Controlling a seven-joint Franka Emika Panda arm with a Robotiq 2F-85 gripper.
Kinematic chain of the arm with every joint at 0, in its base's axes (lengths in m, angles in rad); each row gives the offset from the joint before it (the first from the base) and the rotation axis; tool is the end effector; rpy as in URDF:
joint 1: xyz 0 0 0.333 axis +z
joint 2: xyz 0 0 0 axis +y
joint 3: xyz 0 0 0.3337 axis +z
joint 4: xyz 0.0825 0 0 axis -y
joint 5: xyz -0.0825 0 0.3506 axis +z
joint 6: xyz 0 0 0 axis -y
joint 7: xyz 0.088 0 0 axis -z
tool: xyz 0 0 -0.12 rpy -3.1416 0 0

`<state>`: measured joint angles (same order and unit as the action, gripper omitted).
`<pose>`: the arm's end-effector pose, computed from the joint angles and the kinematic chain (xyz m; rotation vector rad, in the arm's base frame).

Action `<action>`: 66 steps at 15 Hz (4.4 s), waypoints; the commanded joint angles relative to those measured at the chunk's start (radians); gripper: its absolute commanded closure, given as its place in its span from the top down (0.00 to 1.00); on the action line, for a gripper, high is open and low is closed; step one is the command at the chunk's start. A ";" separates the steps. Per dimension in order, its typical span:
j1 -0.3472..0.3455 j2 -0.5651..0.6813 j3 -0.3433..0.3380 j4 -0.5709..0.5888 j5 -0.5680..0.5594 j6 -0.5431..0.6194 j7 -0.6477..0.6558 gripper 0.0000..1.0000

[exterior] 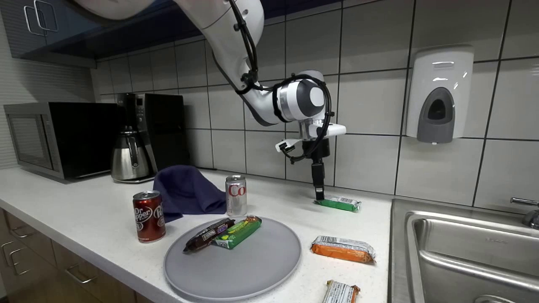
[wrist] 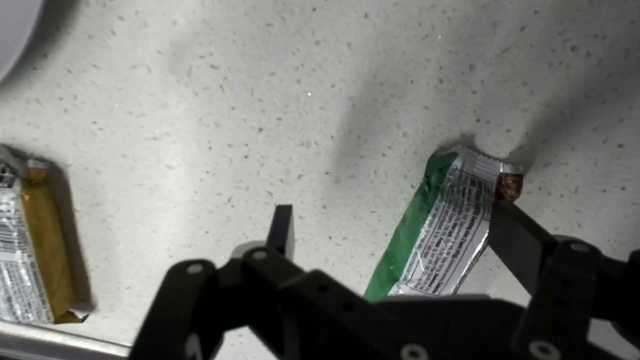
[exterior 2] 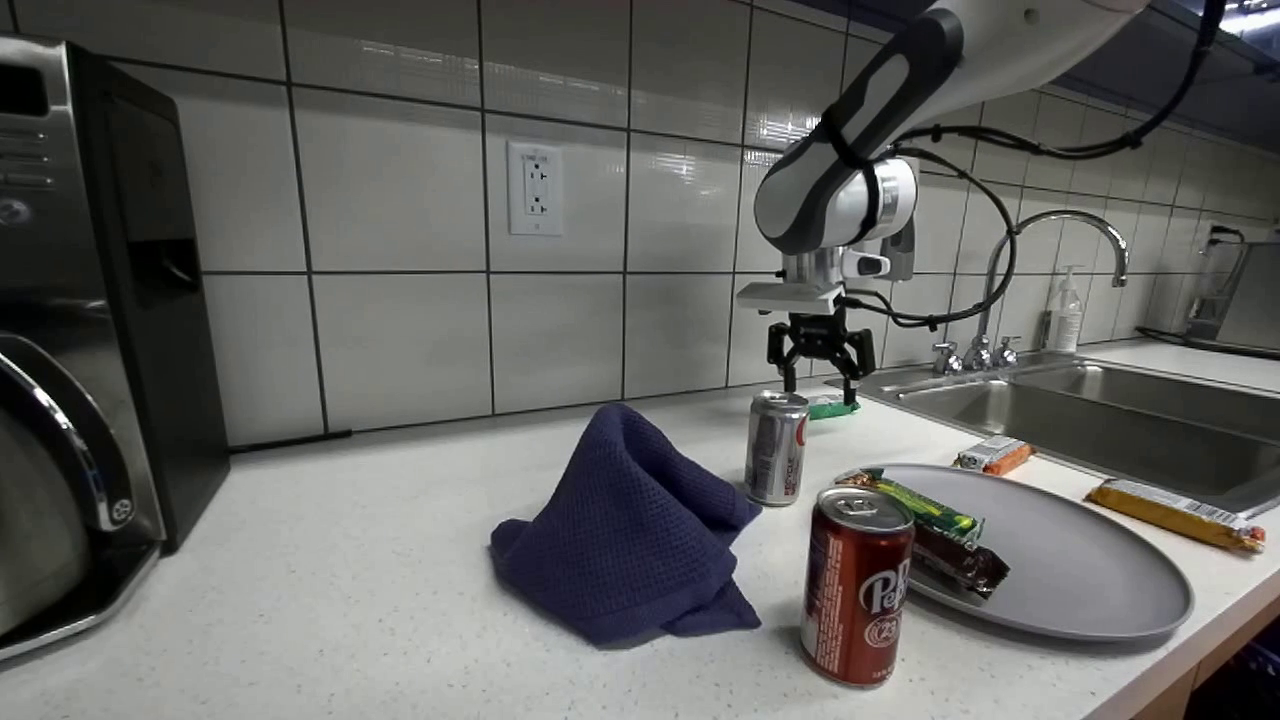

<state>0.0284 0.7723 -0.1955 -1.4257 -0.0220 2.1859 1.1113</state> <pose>0.7058 -0.0906 0.2621 2.4689 -1.7095 0.1065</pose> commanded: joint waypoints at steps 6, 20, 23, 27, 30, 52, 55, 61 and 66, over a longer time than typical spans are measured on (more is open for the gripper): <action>-0.043 0.138 0.004 0.209 0.029 -0.085 0.056 1.00; -0.057 0.210 0.004 0.335 0.036 -0.159 0.124 1.00; -0.058 0.218 0.004 0.350 0.035 -0.169 0.134 0.65; -0.058 0.227 0.003 0.367 0.032 -0.181 0.152 0.33; -0.056 0.231 -0.003 0.375 0.023 -0.189 0.165 0.15; -0.040 -0.079 -0.017 -0.103 -0.009 -0.022 0.069 0.15; -0.023 -0.091 -0.021 -0.169 -0.017 0.034 0.064 0.15; -0.011 -0.145 -0.024 -0.265 -0.024 0.121 0.043 0.15; -0.013 -0.225 -0.023 -0.342 -0.024 0.147 0.003 0.15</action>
<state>0.0143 0.6403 -0.2208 -1.6726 -0.0288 2.3082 1.1504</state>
